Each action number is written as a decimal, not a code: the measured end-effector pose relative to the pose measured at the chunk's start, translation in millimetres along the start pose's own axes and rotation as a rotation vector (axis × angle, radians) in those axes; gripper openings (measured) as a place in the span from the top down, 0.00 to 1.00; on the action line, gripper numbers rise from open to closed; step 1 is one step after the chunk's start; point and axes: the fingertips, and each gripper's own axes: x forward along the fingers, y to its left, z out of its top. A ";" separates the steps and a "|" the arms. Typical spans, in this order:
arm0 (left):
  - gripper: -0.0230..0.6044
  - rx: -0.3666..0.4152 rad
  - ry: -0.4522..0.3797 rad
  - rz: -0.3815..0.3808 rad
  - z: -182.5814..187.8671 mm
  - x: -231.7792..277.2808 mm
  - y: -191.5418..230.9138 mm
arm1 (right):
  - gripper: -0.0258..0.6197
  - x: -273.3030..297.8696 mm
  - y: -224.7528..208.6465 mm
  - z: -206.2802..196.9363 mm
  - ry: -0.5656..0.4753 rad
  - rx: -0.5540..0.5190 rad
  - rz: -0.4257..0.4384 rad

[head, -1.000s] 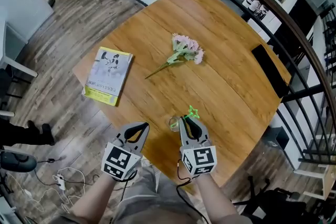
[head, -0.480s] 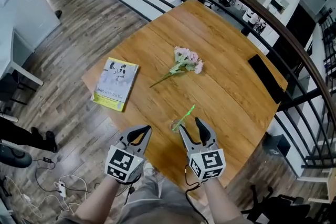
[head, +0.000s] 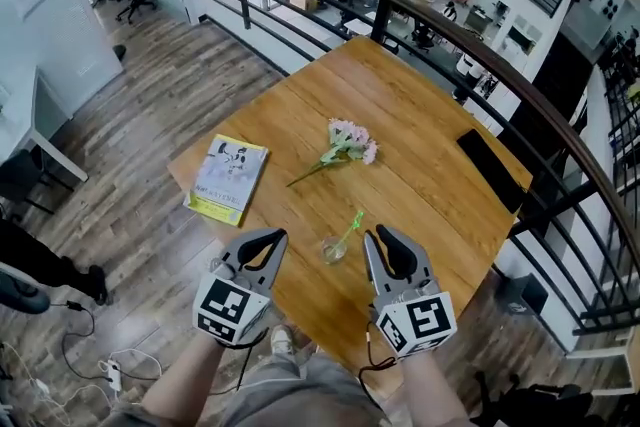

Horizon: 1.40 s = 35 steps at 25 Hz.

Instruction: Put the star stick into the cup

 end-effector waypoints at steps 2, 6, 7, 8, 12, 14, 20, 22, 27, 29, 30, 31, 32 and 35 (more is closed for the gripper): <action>0.94 0.030 -0.031 0.007 17.7 -7.5 0.3 | 0.85 -7.9 5.6 22.6 -0.038 -0.027 0.008; 0.94 0.103 -0.087 0.029 50.7 -25.3 -5.5 | 0.88 -29.7 15.3 65.8 -0.123 -0.058 0.017; 0.94 0.121 -0.100 0.033 57.5 -30.0 -8.2 | 0.89 -35.8 17.5 75.4 -0.143 -0.066 0.017; 0.94 0.132 -0.114 0.032 63.8 -34.5 -11.3 | 0.89 -41.5 19.6 84.0 -0.160 -0.074 0.016; 0.94 0.131 -0.171 0.021 86.7 -51.2 -21.7 | 0.89 -61.3 28.6 109.6 -0.203 -0.079 0.031; 0.94 0.111 -0.204 0.024 96.4 -59.9 -24.3 | 0.89 -69.8 34.7 115.4 -0.209 -0.082 0.040; 0.94 0.101 -0.205 0.031 92.3 -80.3 -32.0 | 0.90 -91.5 48.2 102.4 -0.185 -0.089 0.061; 0.94 0.103 -0.196 0.035 87.7 -84.3 -34.1 | 0.91 -95.0 50.9 94.0 -0.163 -0.085 0.069; 0.94 0.085 -0.171 0.045 71.6 -91.8 -38.7 | 0.91 -97.6 60.4 73.4 -0.104 -0.056 0.102; 0.94 0.075 -0.155 0.048 61.7 -95.4 -39.0 | 0.91 -97.1 66.3 64.8 -0.084 -0.045 0.118; 0.94 0.069 -0.148 0.051 57.6 -97.2 -38.7 | 0.91 -96.6 68.5 60.9 -0.075 -0.034 0.126; 0.94 0.062 -0.142 0.055 54.8 -98.8 -38.0 | 0.91 -95.9 69.9 57.9 -0.069 -0.019 0.134; 0.94 0.056 -0.138 0.061 53.7 -100.2 -36.9 | 0.91 -95.2 70.5 55.8 -0.065 -0.005 0.139; 0.94 0.044 -0.146 0.072 59.6 -103.2 -33.8 | 0.91 -94.1 68.3 55.2 -0.060 0.015 0.137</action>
